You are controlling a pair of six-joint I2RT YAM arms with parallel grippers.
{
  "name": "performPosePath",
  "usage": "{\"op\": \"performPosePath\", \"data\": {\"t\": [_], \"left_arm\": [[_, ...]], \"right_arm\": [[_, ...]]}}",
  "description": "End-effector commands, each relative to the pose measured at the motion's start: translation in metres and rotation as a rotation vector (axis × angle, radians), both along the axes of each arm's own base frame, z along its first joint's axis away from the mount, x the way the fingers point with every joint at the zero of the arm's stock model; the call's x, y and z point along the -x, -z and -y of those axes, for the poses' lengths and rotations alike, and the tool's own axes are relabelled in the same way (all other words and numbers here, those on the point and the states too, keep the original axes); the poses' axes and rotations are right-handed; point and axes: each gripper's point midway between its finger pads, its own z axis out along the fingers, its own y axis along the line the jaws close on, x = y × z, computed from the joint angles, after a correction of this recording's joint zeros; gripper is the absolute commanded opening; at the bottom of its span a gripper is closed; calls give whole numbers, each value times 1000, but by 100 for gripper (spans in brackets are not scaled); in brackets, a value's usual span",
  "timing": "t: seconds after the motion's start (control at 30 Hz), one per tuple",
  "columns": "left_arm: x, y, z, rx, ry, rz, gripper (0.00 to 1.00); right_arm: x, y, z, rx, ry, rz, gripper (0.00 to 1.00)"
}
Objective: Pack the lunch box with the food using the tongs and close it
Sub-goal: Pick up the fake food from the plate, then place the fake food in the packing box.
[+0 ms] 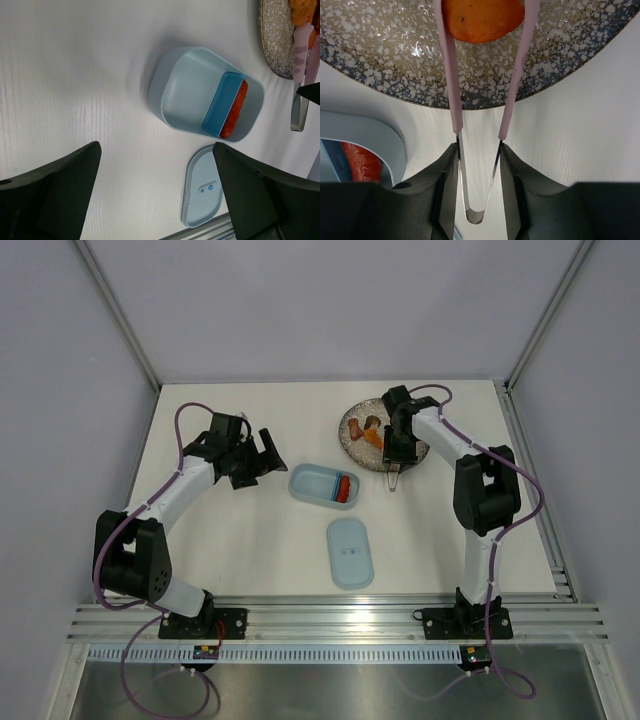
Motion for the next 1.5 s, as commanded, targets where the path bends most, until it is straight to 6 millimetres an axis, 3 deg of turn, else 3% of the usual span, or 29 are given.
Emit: {"op": "performPosePath", "data": {"t": [0.0,0.37,0.63,0.83,1.13,1.3,1.47], "left_arm": [[-10,-10,1,0,-2,40,99],[-12,-12,3,10,5,44,99],[-12,-12,5,18,10,41,99],[-12,-9,5,13,6,24,99],[-16,-12,1,17,-16,23,99],[-19,-17,-11,20,-44,25,99],[-19,-24,-25,23,-76,38,99]], "right_arm": [[-5,-31,-2,-43,-10,79,23],[8,-52,-2,-75,-12,105,7],[11,-60,-5,-102,-14,117,5],[15,-77,-8,-127,-16,149,4],[42,-108,-44,-171,-111,196,4],[64,-112,-86,-167,-206,199,4],[80,-103,-123,-186,-278,174,4]]}}
